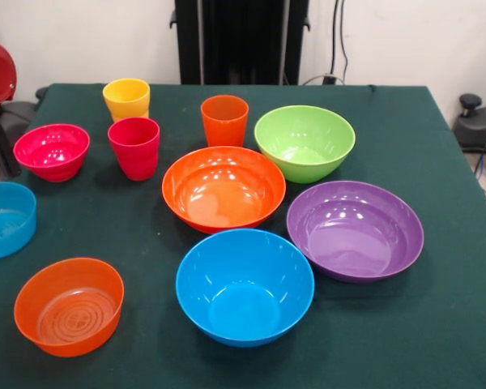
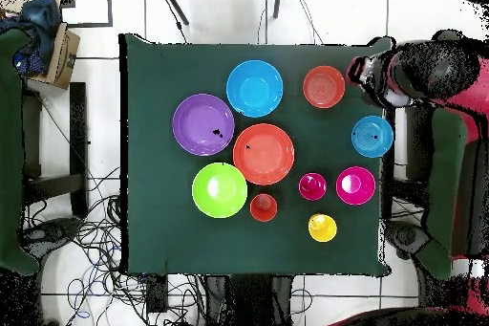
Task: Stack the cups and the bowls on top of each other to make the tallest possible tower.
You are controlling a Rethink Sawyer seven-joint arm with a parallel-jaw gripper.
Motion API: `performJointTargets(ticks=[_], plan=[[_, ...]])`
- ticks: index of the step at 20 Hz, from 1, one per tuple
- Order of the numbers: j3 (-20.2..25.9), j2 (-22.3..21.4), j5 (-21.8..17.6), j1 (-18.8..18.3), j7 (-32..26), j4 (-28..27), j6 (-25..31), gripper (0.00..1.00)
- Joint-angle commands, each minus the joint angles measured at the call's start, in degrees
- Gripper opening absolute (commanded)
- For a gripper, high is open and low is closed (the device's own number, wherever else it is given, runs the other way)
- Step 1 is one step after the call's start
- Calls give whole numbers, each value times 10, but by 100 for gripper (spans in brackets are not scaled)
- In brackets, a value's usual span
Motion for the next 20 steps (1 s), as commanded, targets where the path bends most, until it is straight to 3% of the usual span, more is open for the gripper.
performJointTargets(ticks=[1, 20], plan=[[-44, 23, -24, 36, 25, 63, -31, 100], [-76, 37, -43, 52, 4, 115, -125, 100]])
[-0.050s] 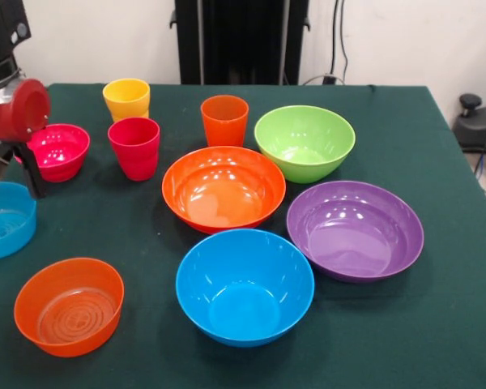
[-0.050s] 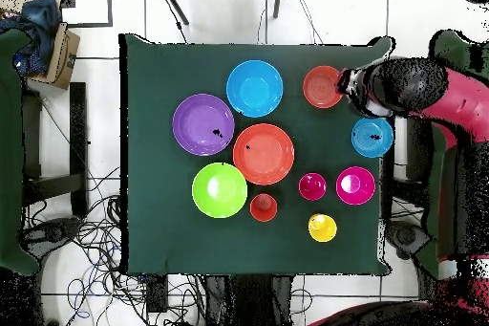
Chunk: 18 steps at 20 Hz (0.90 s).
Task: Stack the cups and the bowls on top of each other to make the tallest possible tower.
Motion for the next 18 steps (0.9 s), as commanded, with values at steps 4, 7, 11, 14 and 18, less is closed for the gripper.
performJointTargets(ticks=[4, 7, 11, 14, 18], plan=[[-36, 38, -45, 34, -1, 70, -55, 100], [-40, 38, -50, 34, -8, 77, -64, 100], [-45, 41, -58, 34, -15, 82, -80, 100], [-48, 44, -61, 35, -17, 83, -87, 100], [-55, 49, -72, 39, -21, 87, -100, 100]])
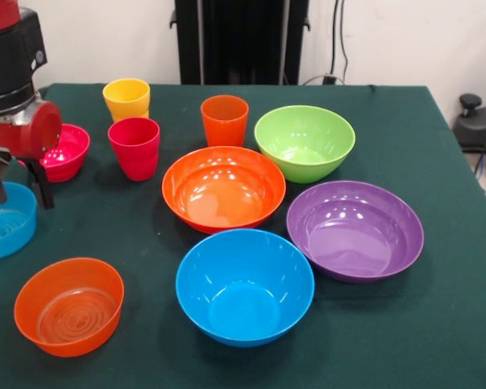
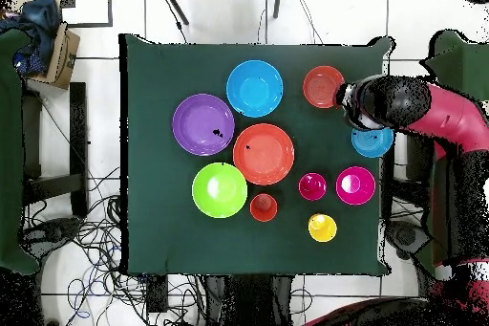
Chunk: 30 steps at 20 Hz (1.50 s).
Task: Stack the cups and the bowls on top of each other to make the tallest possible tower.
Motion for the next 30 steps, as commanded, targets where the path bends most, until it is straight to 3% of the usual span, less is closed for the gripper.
performJointTargets(ticks=[1, 30], plan=[[-26, 43, -58, 36, -22, 52, -42, 100], [-30, 60, -127, 4, -63, 87, -92, 100]])
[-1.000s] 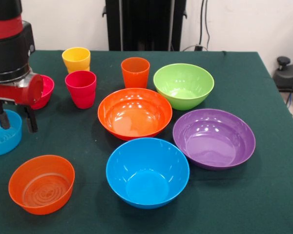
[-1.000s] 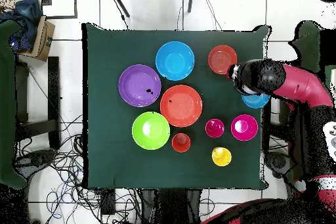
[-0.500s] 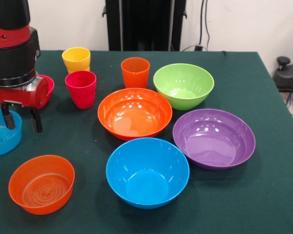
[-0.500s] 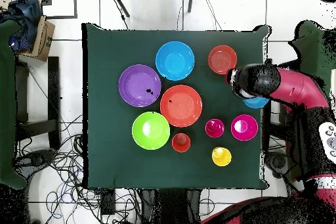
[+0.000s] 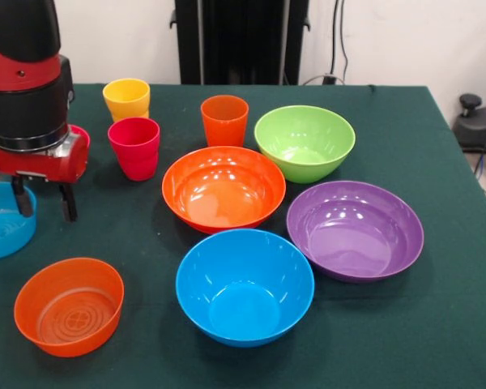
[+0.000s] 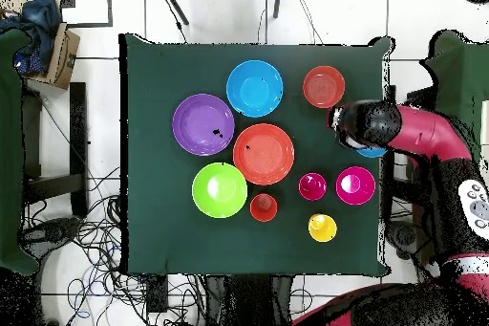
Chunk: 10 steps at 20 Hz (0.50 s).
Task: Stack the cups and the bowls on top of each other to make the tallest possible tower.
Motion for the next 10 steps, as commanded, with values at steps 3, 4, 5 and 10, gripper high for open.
performJointTargets(ticks=[3, 4, 5, 10], plan=[[-13, 34, -63, 2, -64, 46, -48, 100], [-14, 36, -66, 2, -65, 45, -50, 100], [-16, 38, -69, 1, -65, 44, -52, 100], [-18, 45, -83, -5, -72, 44, -60, 100]])
